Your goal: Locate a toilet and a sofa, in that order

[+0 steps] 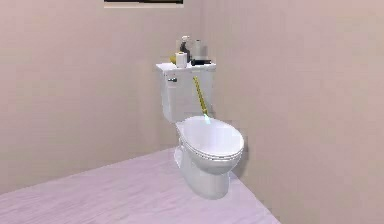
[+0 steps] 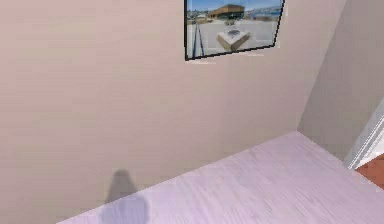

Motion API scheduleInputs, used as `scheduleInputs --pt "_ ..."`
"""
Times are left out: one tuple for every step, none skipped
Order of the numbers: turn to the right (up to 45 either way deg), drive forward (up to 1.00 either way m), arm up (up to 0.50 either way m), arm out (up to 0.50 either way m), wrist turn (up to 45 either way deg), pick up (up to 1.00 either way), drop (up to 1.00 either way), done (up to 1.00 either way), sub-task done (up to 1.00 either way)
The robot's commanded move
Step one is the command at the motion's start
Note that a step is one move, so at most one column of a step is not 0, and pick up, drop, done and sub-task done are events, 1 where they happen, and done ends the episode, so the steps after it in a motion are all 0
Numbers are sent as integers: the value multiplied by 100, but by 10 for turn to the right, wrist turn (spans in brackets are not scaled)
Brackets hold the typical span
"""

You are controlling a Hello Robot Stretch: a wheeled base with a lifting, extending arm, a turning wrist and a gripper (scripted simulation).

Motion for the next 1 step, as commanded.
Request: scheduleInputs --pt "60 0 0 0 0 0 0 0 0"
